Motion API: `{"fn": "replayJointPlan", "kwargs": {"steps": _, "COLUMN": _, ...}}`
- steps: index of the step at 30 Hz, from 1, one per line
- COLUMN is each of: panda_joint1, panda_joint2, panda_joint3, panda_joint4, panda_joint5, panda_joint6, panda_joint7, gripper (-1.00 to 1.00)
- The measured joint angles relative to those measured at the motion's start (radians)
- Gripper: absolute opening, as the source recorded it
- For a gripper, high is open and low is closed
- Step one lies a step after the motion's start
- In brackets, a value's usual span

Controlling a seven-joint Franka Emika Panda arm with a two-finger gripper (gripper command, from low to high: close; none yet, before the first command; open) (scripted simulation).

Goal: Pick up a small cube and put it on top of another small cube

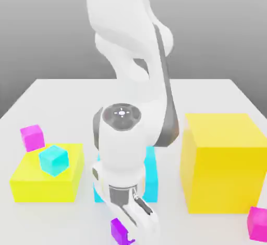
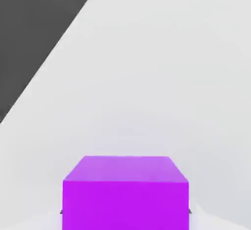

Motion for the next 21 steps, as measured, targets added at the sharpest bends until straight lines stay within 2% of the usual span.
{"fn": "replayJointPlan", "kwargs": {"steps": 5, "panda_joint1": -0.041, "panda_joint2": -0.161, "panda_joint3": 0.052, "panda_joint4": -0.037, "panda_joint5": 0.069, "panda_joint6": -0.124, "panda_joint7": -0.053, "gripper": -1.00}}
{"fn": "replayJointPlan", "kwargs": {"steps": 10, "panda_joint1": -0.109, "panda_joint2": -0.323, "panda_joint3": -0.023, "panda_joint4": -0.103, "panda_joint5": 0.047, "panda_joint6": -0.234, "panda_joint7": -0.060, "gripper": -1.00}}
{"fn": "replayJointPlan", "kwargs": {"steps": 13, "panda_joint1": -0.195, "panda_joint2": -0.425, "panda_joint3": -0.057, "panda_joint4": -0.145, "panda_joint5": 0.053, "panda_joint6": -0.295, "panda_joint7": -0.079, "gripper": -1.00}}
{"fn": "replayJointPlan", "kwargs": {"steps": 21, "panda_joint1": -0.287, "panda_joint2": -0.714, "panda_joint3": -0.174, "panda_joint4": -0.264, "panda_joint5": 0.156, "panda_joint6": -0.447, "panda_joint7": -0.190, "gripper": -1.00}}
